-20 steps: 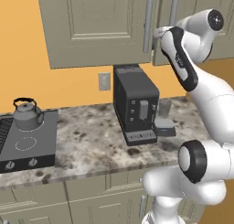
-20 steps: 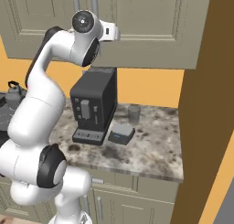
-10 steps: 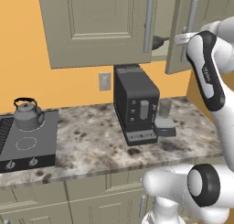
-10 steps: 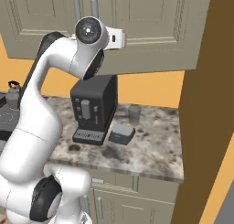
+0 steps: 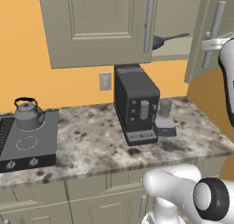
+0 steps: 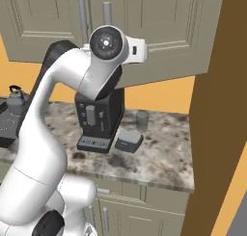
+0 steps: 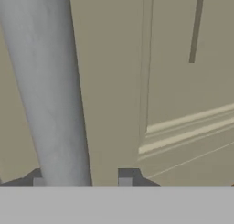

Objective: Pick the pan from the cabinet and place it on the stove. Then turn on the stove burner for the pan.

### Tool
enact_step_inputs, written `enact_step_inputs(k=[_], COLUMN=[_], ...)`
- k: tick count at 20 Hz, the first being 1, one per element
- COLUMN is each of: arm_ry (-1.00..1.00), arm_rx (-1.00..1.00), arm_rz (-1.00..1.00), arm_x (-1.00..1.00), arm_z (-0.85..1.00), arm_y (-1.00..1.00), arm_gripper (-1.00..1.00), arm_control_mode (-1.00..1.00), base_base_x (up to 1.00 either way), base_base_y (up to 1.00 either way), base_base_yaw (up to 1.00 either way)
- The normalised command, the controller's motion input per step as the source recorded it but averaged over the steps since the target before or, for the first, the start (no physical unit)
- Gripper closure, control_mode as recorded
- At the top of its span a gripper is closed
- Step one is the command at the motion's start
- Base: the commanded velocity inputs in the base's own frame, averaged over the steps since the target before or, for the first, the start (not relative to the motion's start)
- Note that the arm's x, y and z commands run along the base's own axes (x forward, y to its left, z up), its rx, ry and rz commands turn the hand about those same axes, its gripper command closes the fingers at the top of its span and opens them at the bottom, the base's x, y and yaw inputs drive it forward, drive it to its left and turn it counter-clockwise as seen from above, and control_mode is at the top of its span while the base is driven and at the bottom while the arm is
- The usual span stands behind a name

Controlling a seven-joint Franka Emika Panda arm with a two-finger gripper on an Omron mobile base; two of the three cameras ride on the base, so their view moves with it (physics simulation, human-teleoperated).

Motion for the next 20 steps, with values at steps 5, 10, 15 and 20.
enact_step_inputs(k=[5,10,15,20], arm_ry=[-0.01,-0.12,-0.13,-0.02], arm_rx=[-0.01,0.0,-0.07,-0.25], arm_rz=[0.0,-0.01,-0.11,-0.29], arm_x=[-0.44,-0.75,-0.65,-0.19], arm_z=[-0.08,0.01,0.14,0.13], arm_y=[-0.05,-0.01,0.08,0.71], arm_gripper=[-1.0,-1.0,-1.0,-1.0], arm_control_mode=[-1.0,-1.0,-1.0,-1.0], base_base_x=[0.0,0.0,0.0,0.0], base_base_y=[0.0,0.0,0.0,0.0], base_base_yaw=[0.0,0.0,0.0,0.0])
